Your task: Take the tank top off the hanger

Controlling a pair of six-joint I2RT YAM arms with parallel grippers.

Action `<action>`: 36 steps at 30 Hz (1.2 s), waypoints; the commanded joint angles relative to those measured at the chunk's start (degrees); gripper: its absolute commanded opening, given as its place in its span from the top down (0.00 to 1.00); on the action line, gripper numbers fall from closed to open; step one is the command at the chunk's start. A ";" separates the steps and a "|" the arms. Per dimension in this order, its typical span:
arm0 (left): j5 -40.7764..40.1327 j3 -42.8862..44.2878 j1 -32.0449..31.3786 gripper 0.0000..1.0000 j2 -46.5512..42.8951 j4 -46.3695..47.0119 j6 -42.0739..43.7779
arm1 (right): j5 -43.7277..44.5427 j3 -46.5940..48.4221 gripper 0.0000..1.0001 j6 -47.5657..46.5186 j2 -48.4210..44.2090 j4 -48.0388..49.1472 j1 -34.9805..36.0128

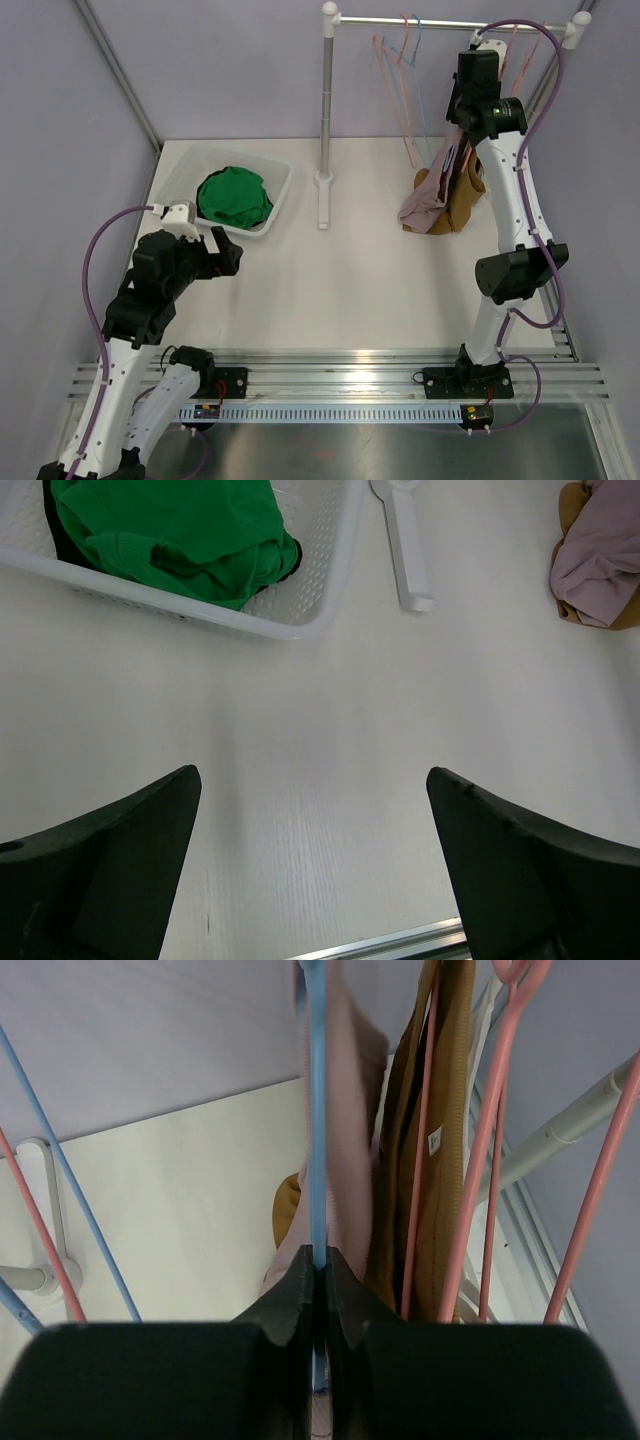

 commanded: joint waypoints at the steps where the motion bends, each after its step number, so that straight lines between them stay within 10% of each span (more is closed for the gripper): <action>1: 2.63 -0.05 -0.15 0.01 0.37 3.33 0.69 | 0.28 2.16 0.96 0.31 -2.35 1.87 -0.22; 21: 6.58 -0.40 -0.15 0.01 0.73 4.03 1.39 | -21.43 -2.05 1.00 1.81 -17.11 -0.33 -0.22; 36: 22.66 0.73 -1.46 0.01 -1.12 12.36 -4.56 | -38.31 -38.17 1.00 3.66 -45.93 -3.48 0.57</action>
